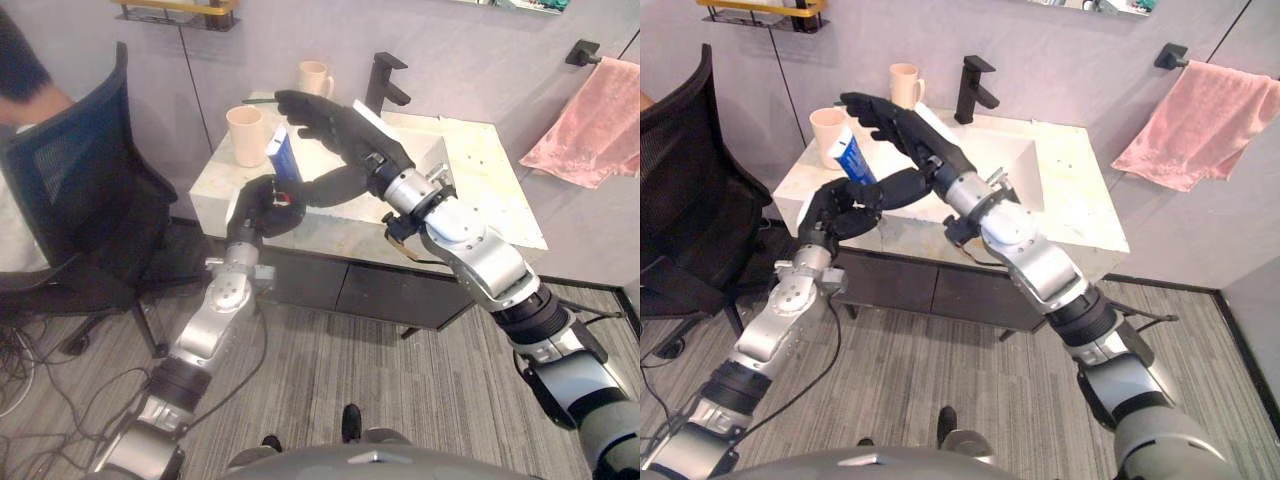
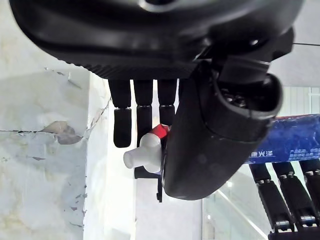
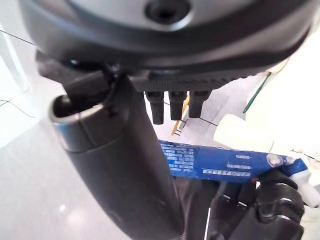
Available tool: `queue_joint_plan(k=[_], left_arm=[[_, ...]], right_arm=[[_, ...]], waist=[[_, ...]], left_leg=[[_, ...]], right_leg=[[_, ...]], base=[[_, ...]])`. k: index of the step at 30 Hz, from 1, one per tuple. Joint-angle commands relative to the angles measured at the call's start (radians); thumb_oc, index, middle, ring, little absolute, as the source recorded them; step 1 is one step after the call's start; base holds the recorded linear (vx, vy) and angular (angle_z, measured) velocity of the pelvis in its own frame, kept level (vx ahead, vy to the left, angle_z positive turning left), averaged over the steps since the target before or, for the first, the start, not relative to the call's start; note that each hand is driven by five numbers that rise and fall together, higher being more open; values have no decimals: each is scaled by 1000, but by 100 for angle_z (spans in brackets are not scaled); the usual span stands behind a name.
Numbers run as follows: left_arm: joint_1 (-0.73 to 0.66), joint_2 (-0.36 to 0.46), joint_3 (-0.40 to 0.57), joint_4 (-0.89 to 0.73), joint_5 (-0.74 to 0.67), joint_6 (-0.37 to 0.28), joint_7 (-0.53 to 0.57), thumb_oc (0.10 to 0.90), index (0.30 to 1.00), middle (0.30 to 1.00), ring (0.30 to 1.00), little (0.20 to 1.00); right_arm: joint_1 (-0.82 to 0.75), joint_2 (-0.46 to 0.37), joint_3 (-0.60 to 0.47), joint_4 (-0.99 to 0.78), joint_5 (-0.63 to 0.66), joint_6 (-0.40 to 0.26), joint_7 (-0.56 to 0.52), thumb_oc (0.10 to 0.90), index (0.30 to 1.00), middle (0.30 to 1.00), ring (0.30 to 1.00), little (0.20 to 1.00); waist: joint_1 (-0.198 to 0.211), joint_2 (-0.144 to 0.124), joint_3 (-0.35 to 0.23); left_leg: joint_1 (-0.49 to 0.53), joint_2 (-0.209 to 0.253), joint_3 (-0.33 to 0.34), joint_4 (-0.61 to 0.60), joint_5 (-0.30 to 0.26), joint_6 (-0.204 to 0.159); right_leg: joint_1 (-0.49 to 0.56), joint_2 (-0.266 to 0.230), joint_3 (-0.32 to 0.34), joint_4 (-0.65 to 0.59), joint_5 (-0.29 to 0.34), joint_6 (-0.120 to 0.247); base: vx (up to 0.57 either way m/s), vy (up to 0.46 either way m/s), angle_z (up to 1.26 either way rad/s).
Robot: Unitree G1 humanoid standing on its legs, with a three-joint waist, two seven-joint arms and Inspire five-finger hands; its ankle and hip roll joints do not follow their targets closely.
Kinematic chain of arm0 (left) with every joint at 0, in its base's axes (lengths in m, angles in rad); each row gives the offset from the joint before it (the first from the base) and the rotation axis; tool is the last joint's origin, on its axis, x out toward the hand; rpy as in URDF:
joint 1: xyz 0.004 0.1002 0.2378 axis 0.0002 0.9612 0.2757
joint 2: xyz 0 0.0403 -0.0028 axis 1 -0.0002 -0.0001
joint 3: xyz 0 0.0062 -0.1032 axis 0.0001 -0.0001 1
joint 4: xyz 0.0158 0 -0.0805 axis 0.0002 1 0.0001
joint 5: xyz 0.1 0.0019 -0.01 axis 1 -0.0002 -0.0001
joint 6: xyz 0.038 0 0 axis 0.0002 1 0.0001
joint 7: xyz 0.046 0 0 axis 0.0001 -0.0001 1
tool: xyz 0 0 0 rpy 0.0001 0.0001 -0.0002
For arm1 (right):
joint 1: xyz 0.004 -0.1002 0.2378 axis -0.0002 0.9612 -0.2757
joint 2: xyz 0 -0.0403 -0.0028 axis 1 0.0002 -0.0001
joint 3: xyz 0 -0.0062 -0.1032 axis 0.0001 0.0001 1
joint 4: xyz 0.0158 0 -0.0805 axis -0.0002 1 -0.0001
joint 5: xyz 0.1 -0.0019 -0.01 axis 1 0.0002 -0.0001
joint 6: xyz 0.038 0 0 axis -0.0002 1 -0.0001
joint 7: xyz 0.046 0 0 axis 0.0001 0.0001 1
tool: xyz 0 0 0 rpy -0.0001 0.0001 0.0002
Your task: Organize the bathroom.
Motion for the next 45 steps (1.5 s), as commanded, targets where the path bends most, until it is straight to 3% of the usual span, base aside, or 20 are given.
queue_joint_plan(k=[1, 13, 15, 16, 17, 30, 38, 40, 41, 42, 43, 45], left_arm=[[-105, 0, -3, -112, 62, -123, 2, 400, 300, 300, 300, 300], [-99, 0, 1, -119, 63, -123, -6, 400, 300, 300, 300, 300], [-99, 0, -1, -120, 63, -123, -6, 400, 300, 300, 300, 300], [-97, -3, -3, -119, 68, -124, -6, 400, 300, 300, 300, 300], [-97, -3, -4, -119, 68, -124, -6, 400, 300, 300, 300, 300], [-95, -1, 4, -115, 64, -127, -1, 400, 300, 300, 300, 300], [-82, -4, 8, -117, 62, -131, 10, 400, 300, 300, 300, 300], [-75, -5, 11, -113, 61, -137, 15, 544, 516, 516, 516, 516], [-70, -6, 14, -115, 59, -137, 23, 585, 578, 578, 578, 578], [-65, -6, 18, -118, 57, -138, 33, 769, 853, 853, 853, 853], [-61, -6, 21, -119, 56, -140, 37, 800, 900, 900, 900, 900], [-56, -6, 25, -122, 55, -142, 43, 800, 900, 900, 900, 900]], right_arm=[[-142, 31, -59, -21, 5, -74, -14, 800, 900, 900, 900, 900], [-153, 42, -62, -15, 9, -73, -18, 800, 900, 900, 900, 900], [-153, 42, -62, -15, 9, -75, -20, 596, 594, 594, 594, 594], [-153, 45, -63, -14, 8, -80, -21, 460, 389, 389, 389, 389], [-154, 46, -62, -13, 7, -81, -23, 409, 314, 314, 314, 314], [-158, 39, -72, -16, -3, -86, -25, 400, 300, 300, 300, 300], [-161, 32, -85, -16, -37, -125, -35, 400, 300, 300, 300, 300], [-164, 28, -89, -20, -42, -131, -39, 400, 300, 300, 300, 300], [-166, 27, -93, -20, -48, -145, -43, 400, 300, 300, 300, 300], [-169, 26, -94, -23, -53, -152, -47, 400, 300, 300, 300, 300], [-172, 25, -97, -27, -59, -157, -51, 400, 300, 300, 300, 300], [-175, 25, -100, -28, -65, -166, -55, 400, 300, 300, 300, 300]], waist=[[22, 27, -32], [30, 25, -29], [30, 25, -29], [31, 25, -29], [31, 25, -30], [31, 26, -29], [34, 28, -28], [36, 29, -28], [38, 29, -29], [41, 29, -29], [44, 28, -29], [47, 27, -27]], left_leg=[[-7, -11, -1, 52, -104, 26], [-6, -10, -5, 51, -104, 26], [-6, -10, -5, 51, -104, 26], [-6, -10, -6, 51, -104, 26], [-6, -10, -6, 52, -105, 26], [-4, -11, -8, 50, -105, 26], [-3, -14, -10, 47, -105, 28], [-2, -16, -12, 45, -105, 28], [-2, -19, -14, 43, -105, 30], [-2, -20, -16, 43, -105, 30], [-3, -22, -17, 42, -105, 32], [-4, -24, -19, 42, -105, 33]], right_leg=[[38, 21, 6, 39, -165, 34], [40, 19, 2, 41, -166, 34], [40, 19, 3, 40, -165, 34], [41, 19, 3, 40, -165, 34], [41, 19, 3, 39, -166, 34], [42, 16, 5, 40, -165, 36], [41, 10, -1, 45, -165, 39], [41, 7, -3, 47, -165, 41], [40, 3, -5, 51, -165, 43], [38, -1, -6, 54, -165, 45], [36, -5, -9, 57, -164, 47], [32, -10, -11, 62, -163, 50]], base=[[0, 0, 0], [0, 0, 0], [0, 0, 0], [0, 0, 0], [0, 0, 0], [0, 0, 0], [-3, 21, 1], [1, 72, 6], [-1, 109, 6], [-6, 122, 6], [-8, 90, 6], [-12, 79, 7]])
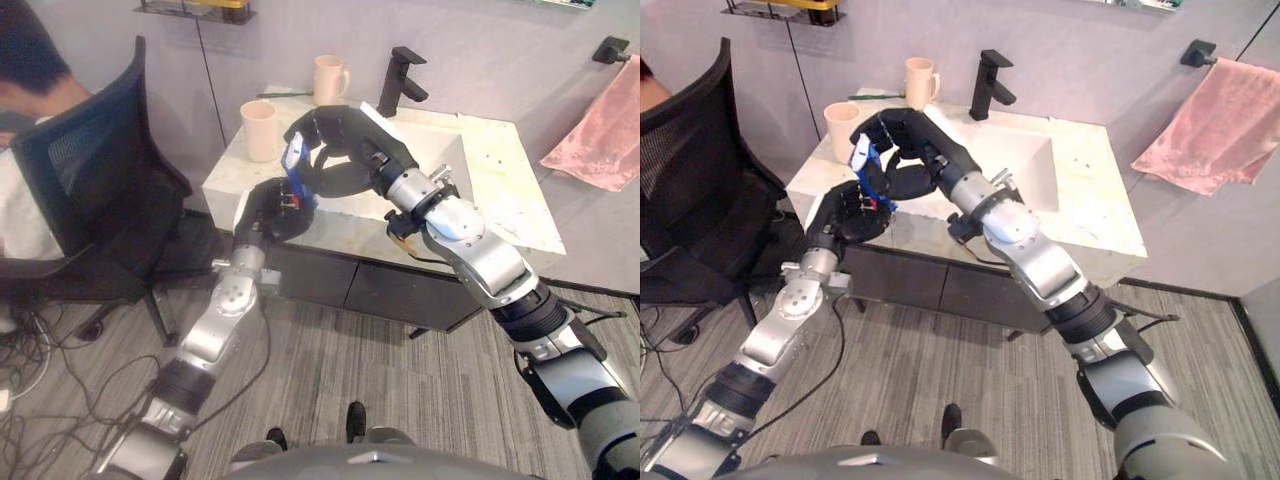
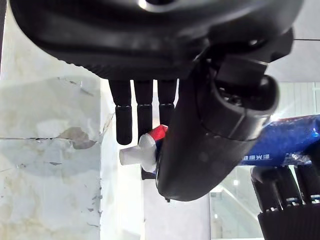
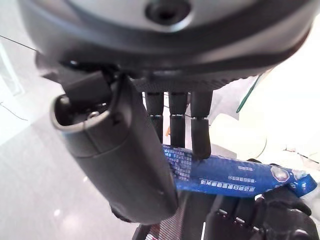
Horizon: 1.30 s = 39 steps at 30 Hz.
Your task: Organize the bathroom.
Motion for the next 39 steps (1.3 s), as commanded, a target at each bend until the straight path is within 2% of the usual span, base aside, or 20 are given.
queue_joint_plan(k=[1, 9, 17, 19, 20, 21, 22, 23, 25, 26, 28, 31, 34, 39], left_arm=[[-62, 9, 55, -122, 17, -140, 55, 800, 900, 900, 900, 900], [-24, 23, 86, -145, 29, -137, 81, 800, 900, 900, 900, 900], [11, 41, 110, -167, 21, -141, 75, 800, 900, 900, 900, 900], [27, 49, 120, -182, 15, -142, 71, 800, 900, 900, 900, 900], [30, 50, 123, -185, 11, -138, 71, 800, 900, 900, 900, 900], [33, 50, 124, -182, 2, -137, 61, 800, 900, 900, 900, 900], [33, 50, 124, -181, 1, -137, 60, 800, 900, 900, 900, 900], [37, 49, 123, -176, -7, -135, 45, 800, 900, 900, 900, 900], [44, 50, 121, -172, -10, -137, 41, 800, 900, 900, 900, 900], [52, 51, 119, -170, -13, -142, 45, 800, 900, 900, 900, 900], [68, 54, 117, -163, -25, -155, 38, 800, 900, 900, 900, 900], [81, 55, 107, -163, -26, -156, 27, 800, 900, 900, 900, 900], [89, 64, 108, -145, -46, -175, -5, 800, 900, 900, 900, 900], [93, 73, 111, -144, -68, -165, -34, 800, 900, 900, 900, 900]], right_arm=[[-174, 23, -90, -60, -32, -174, -41, 400, 300, 300, 300, 300], [-220, 14, -108, -46, -55, -234, -103, 400, 300, 300, 300, 300], [-248, 16, -124, -16, -103, -279, -178, 400, 300, 300, 300, 300], [-252, 10, -143, -3, -159, -320, -231, 400, 300, 300, 300, 300], [-255, 3, -148, -3, -158, -320, -245, 400, 300, 300, 300, 300], [-257, -10, -158, -1, -167, -320, -268, 400, 300, 300, 300, 300], [-257, -11, -159, -1, -168, -320, -270, 400, 300, 300, 300, 300], [-263, -32, -169, 4, -185, -322, -302, 400, 300, 300, 300, 300], [-270, -47, -173, 17, -194, -331, -332, 400, 300, 300, 300, 300], [-278, -58, -172, 30, -188, -343, -352, 400, 300, 300, 300, 300], [-287, -86, -178, 50, -216, -354, -383, 400, 300, 300, 300, 300], [-295, -117, -191, 63, -221, -352, -413, 400, 300, 300, 300, 300], [-282, -146, -213, 96, -239, -375, -433, 400, 300, 300, 300, 300], [-282, -175, -214, 115, -286, -353, -432, 400, 300, 300, 300, 300]], waist=[[26, 14, -41], [60, 10, -26], [90, 13, -19], [100, 16, -16], [100, 18, -17], [86, 19, -23], [85, 19, -23], [67, 15, -32], [54, 10, -35], [41, 7, -36], [16, -5, -30], [-4, -4, -10], [-5, -9, -17], [-11, -13, -53]], left_leg=[[5, -21, 0, 44, -109, 31], [-9, -35, -20, 52, -108, 42], [-26, -41, -52, 73, -107, 49], [-34, -46, -81, 78, -109, 56], [-34, -46, -89, 76, -109, 57], [-29, -48, -110, 67, -110, 61], [-28, -48, -113, 65, -110, 61], [-20, -54, -137, 54, -111, 64], [-11, -62, -146, 49, -113, 63], [1, -71, -151, 46, -124, 61], [30, -111, -180, 44, -140, 63], [51, -129, -227, 64, -154, 64], [62, -138, -258, 60, -150, 67], [63, -156, -264, 89, -165, 58]], right_leg=[[24, -2, 9, 69, -161, 54], [-5, -51, -16, 131, -157, 81], [-12, -102, -31, 238, -141, 69], [-23, -130, -18, 329, -106, 64], [-27, -127, -11, 347, -105, 62], [-44, -83, 35, 359, -131, 54], [-46, -79, 37, 360, -134, 53], [-70, -24, 70, 328, -170, 43], [-95, 13, 80, 269, -189, 42], [-116, 41, 86, 211, -168, 45], [-184, 117, 127, 120, -73, 47], [-256, 152, 142, 149, -27, 52], [-207, 159, 123, 116, -34, 27], [-151, 165, 113, 62, -49, -4]], base=[[-19, 97, 6], [-25, 115, 13], [-6, 87, 30], [49, 81, 46], [98, 85, 58], [73, 42, 57], [142, 56, 73], [128, 34, 66], [181, 19, 59], [258, -8, 50], [260, -14, 32], [229, -76, 51], [154, -123, 94], [141, -99, 33]])
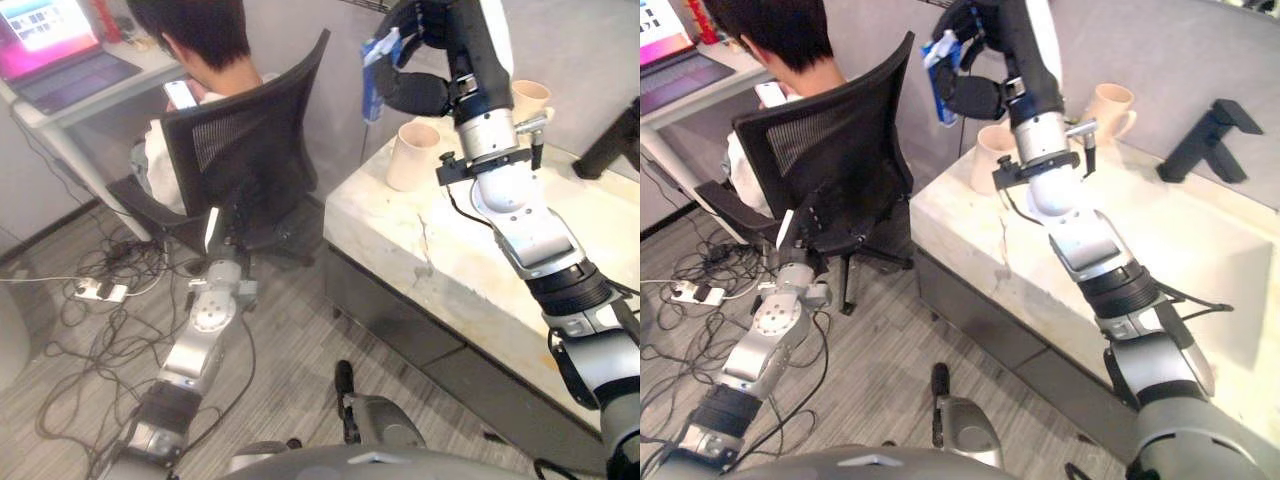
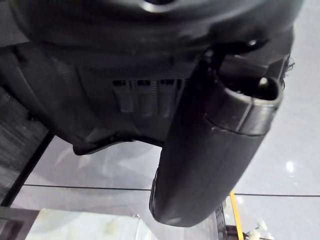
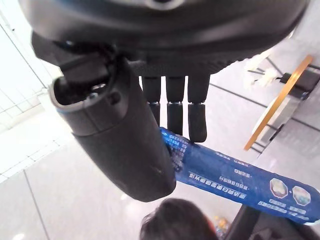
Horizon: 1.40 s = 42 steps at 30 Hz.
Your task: Organize the bathroom.
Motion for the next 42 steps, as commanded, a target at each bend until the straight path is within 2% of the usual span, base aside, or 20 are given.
queue_joint_plan(k=[1, 8, 13, 17, 24, 28, 29, 42], left_arm=[[-27, 66, -14, -124, -18, -126, -31, 800, 900, 900, 900, 900], [-17, 73, -8, -124, -27, -102, -44, 800, 900, 900, 900, 900], [-20, 77, -13, -108, -34, -99, -59, 800, 900, 900, 900, 900], [-25, 77, -18, -102, -37, -100, -60, 800, 900, 900, 900, 900], [-34, 69, -28, -99, -38, -90, -65, 800, 900, 900, 900, 900], [-35, 65, -28, -90, -31, -88, -61, 800, 900, 900, 900, 900], [-35, 65, -26, -95, -28, -79, -61, 800, 900, 900, 900, 900], [-29, 63, -25, -87, -11, -76, -68, 800, 900, 900, 900, 900]], right_arm=[[-192, -2, -107, -9, -87, -83, -60, 400, 300, 300, 300, 300], [-150, -49, -128, -30, -98, -61, -70, 400, 300, 300, 300, 300], [-118, -79, -156, -48, -93, -57, -75, 400, 300, 300, 300, 300], [-103, -92, -170, -73, -83, -55, -53, 400, 300, 300, 300, 300], [-81, -110, -182, -103, -44, -33, -14, 400, 300, 300, 300, 300], [-40, -98, -195, -131, -63, -10, 14, 400, 300, 300, 300, 300], [-25, -94, -199, -137, -61, 2, 17, 400, 300, 300, 300, 300], [62, -50, -215, -128, -68, -9, 16, 400, 300, 300, 300, 300]], waist=[[-18, -46, -119], [-31, -27, -147], [-47, -19, -158], [-56, -8, -162], [-66, -16, -163], [-75, -10, -161], [-76, -16, -158], [-80, -4, -146]], left_leg=[[-65, -112, 68, 34, -27, 53], [-56, -113, 75, 67, -55, 35], [-56, -112, 68, 72, -18, 17], [-51, -105, 67, 76, -14, 10], [-70, -114, 74, 90, -4, 10], [-72, -110, 84, 89, -20, 12], [-80, -115, 87, 90, -17, 14], [-82, -107, 103, 82, -31, 16]], right_leg=[[10, 38, -28, -18, -75, 81], [32, 51, -38, -19, -98, 66], [22, 56, -46, -13, -96, 57], [22, 69, -48, -12, -105, 57], [11, 63, -39, -5, -99, 58], [12, 69, -28, -4, -107, 59], [9, 63, -25, -4, -99, 60], [15, 62, -21, -12, -103, 64]], base=[[92, -73, -25], [90, -44, -14], [9, -9, 2], [11, 6, 7], [-12, 5, -2], [-9, 2, -3], [-31, -8, -10], [10, -5, -5]])
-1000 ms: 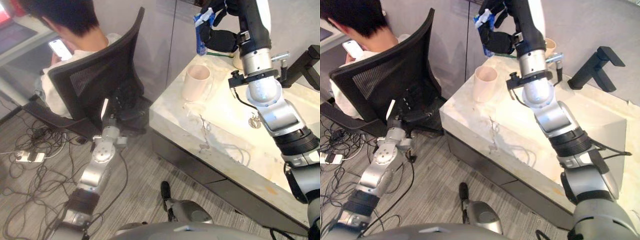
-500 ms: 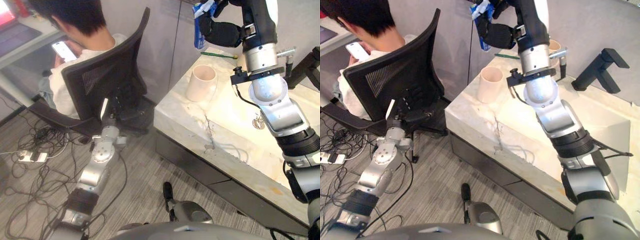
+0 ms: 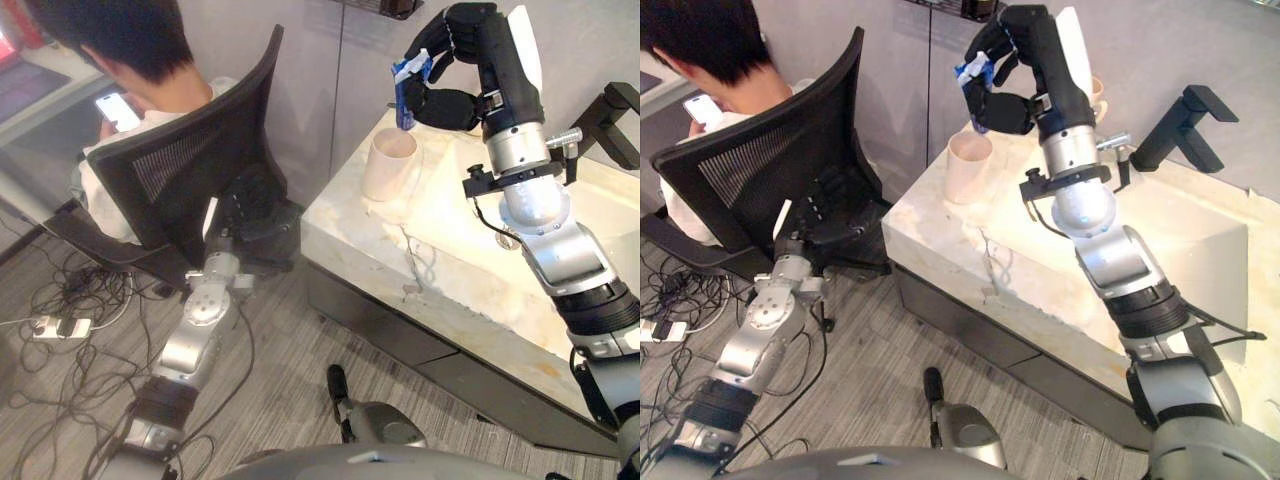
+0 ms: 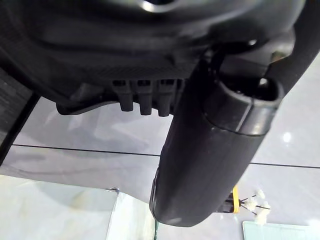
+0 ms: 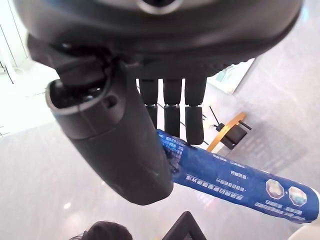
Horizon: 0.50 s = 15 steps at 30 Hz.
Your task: Organize the bathroom.
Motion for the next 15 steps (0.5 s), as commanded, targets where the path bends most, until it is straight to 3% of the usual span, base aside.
queue_joint_plan(k=[1, 15], left_arm=[[-6, 55, -35, -72, 25, -88, -8, 800, 900, 900, 900, 900], [-13, 46, -40, -72, 20, -87, -8, 800, 900, 900, 900, 900]], right_arm=[[-68, -8, -122, -28, 0, -79, -43, 400, 300, 300, 300, 300], [-25, -8, -144, -69, -3, -87, -27, 400, 300, 300, 300, 300]], waist=[[13, -24, -128], [2, -25, -129]], left_leg=[[-93, -106, 19, 87, 6, 45], [-99, -108, 22, 92, 5, 44]], right_leg=[[-23, 26, -55, 59, -110, 94], [-26, 31, -45, 60, -113, 94]], base=[[0, 0, 0], [0, 12, -1]])
